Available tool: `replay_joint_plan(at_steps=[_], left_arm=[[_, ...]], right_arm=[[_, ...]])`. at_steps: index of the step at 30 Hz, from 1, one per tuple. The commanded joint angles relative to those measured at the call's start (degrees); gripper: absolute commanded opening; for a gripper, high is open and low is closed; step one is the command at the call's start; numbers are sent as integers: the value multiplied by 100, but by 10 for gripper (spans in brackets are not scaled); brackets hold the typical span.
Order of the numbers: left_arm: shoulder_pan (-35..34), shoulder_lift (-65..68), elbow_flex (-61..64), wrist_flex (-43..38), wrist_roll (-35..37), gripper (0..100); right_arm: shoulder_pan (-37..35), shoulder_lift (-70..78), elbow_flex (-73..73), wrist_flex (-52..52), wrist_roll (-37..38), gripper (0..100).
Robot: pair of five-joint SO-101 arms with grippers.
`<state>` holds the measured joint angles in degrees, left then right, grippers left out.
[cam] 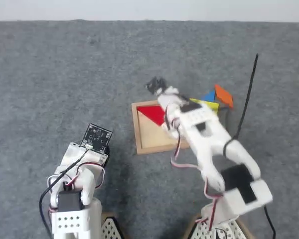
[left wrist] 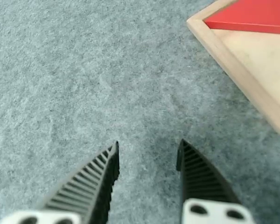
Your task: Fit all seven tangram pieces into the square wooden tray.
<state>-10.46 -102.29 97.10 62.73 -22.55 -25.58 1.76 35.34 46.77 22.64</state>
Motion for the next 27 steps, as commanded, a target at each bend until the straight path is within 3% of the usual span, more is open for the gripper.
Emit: replay_joint_plan(at_steps=[1, 8, 11, 17, 20, 23, 27], left_arm=[[26, -70, -57, 35, 35, 192], [26, -70, -57, 35, 35, 192], [26, -70, -57, 35, 35, 192], [26, -70, -57, 35, 35, 192], [26, -70, -57, 35, 35, 192], [26, -70, -57, 35, 35, 192], [26, -70, -57, 35, 35, 192]], right_arm=[[-382, -699, 580, -66, -18, 362], [-963, -796, 818, 251, -44, 362], [-875, -884, 721, 224, -211, 362], [242, -2114, 492, 769, -237, 362], [1068, -2642, 448, 813, 158, 362], [1613, -2440, 79, 813, 466, 362], [1763, -1323, -642, 743, 607, 362]])
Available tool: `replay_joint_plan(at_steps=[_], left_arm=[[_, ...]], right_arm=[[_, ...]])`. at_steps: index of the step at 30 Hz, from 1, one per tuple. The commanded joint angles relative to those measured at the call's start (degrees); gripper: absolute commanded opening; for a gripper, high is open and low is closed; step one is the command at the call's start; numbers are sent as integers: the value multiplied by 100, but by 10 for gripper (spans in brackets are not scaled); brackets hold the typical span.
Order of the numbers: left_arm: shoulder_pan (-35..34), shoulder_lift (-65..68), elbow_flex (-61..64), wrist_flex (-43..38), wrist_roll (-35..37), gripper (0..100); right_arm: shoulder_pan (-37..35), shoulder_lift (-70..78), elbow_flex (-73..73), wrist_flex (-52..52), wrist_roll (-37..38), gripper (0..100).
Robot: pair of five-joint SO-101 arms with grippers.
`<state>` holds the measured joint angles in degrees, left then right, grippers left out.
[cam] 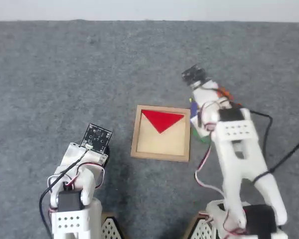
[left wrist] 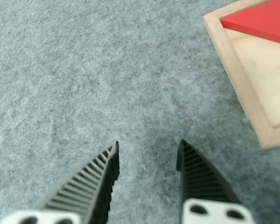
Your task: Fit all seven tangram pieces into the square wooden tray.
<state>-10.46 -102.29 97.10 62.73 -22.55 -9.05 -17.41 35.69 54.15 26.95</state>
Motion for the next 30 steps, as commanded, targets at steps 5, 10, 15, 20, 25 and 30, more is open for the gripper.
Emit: replay_joint_plan(at_steps=[5, 10, 15, 20, 25, 30], left_arm=[[26, -70, -57, 35, 35, 192], [18, -70, -57, 35, 35, 192], [18, -70, -57, 35, 35, 192], [18, -70, -57, 35, 35, 192], [18, -70, -57, 35, 35, 192], [18, -70, -57, 35, 35, 192]], right_arm=[[312, 2185, -1714, -321, 141, 362], [514, 3345, -2321, -365, 141, 362], [549, 3916, -2725, -330, 97, 362], [453, 3653, -2734, -365, -132, 362], [400, 3354, -2743, -576, -642, 362], [295, 3591, -2734, -602, -404, 362]])
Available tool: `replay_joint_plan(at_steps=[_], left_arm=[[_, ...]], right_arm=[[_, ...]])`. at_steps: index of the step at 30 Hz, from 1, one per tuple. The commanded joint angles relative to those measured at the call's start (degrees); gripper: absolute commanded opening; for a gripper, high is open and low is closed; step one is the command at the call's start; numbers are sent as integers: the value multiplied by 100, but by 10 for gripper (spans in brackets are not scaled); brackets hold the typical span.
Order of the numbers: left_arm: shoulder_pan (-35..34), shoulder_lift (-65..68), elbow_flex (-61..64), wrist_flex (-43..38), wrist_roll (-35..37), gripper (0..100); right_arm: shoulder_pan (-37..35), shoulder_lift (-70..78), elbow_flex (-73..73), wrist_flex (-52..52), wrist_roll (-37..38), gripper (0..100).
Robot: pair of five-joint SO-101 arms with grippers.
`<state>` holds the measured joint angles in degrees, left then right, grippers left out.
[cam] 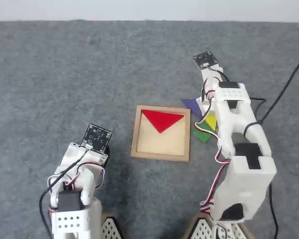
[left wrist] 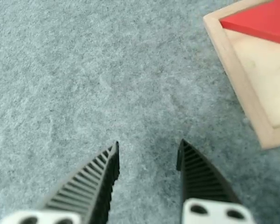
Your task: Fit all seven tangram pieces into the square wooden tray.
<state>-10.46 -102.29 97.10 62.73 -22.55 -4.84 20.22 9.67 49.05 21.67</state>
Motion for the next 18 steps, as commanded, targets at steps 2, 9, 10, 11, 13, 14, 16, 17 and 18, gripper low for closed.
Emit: replay_joint_plan(at_steps=[2, 9, 10, 11, 13, 14, 16, 17, 18], left_arm=[[18, -70, -57, 35, 35, 192], [26, -70, -57, 35, 35, 192], [26, -70, -57, 35, 35, 192], [26, -70, -57, 35, 35, 192], [26, -70, -57, 35, 35, 192], [26, -70, -57, 35, 35, 192], [26, -70, -57, 35, 35, 192], [26, -70, -57, 35, 35, 192], [26, -70, -57, 35, 35, 192]], right_arm=[[-215, 189, -167, -66, 264, 362], [-444, 725, -870, 1121, 765, 362], [-470, 743, -923, 1253, 738, 362], [-497, 743, -923, 1332, 730, 362], [-585, 743, -923, 1437, 756, 362], [-629, 743, -914, 1473, 756, 362], [-673, 743, -897, 1613, 756, 362], [-690, 743, -905, 1648, 756, 362], [-690, 752, -905, 1675, 756, 362]])
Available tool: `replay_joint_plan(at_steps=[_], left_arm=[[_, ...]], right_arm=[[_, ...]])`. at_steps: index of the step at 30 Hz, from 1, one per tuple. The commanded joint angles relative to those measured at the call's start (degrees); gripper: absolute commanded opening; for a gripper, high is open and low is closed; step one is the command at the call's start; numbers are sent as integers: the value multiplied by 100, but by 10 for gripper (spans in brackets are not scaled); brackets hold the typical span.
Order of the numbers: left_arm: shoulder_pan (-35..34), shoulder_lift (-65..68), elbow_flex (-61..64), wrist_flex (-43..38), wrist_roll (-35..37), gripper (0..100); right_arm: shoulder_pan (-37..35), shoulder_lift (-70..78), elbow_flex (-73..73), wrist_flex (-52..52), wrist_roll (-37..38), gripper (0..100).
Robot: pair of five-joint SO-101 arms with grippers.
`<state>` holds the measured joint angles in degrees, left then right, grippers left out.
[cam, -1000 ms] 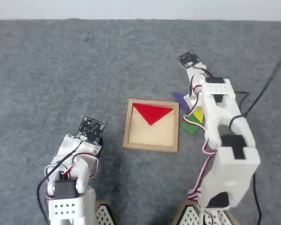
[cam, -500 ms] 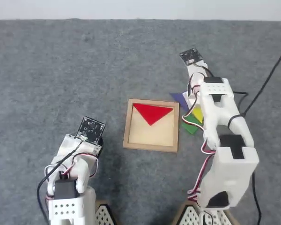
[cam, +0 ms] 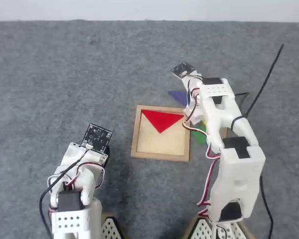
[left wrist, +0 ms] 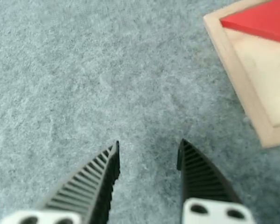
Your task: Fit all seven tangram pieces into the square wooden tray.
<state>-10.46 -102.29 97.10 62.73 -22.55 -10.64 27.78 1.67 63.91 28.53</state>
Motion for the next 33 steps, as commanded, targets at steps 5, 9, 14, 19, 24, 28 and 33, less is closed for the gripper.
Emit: replay_joint_plan(at_steps=[5, 9, 14, 19, 24, 28, 33], left_arm=[[26, -70, -57, 35, 35, 192], [26, -70, -57, 35, 35, 192], [26, -70, -57, 35, 35, 192], [26, -70, -57, 35, 35, 192], [26, -70, -57, 35, 35, 192], [18, -70, -57, 35, 35, 192], [18, -70, -57, 35, 35, 192]], right_arm=[[-101, 4, -105, 215, 35, 360], [-92, 13, -105, 277, 18, 240], [-13, 22, -114, 295, -255, 61], [312, 4, -97, 303, -290, 56], [945, -4, -193, 286, -255, 52], [1270, -4, -369, 312, -158, 50], [1253, -31, -378, 303, -158, 49]])
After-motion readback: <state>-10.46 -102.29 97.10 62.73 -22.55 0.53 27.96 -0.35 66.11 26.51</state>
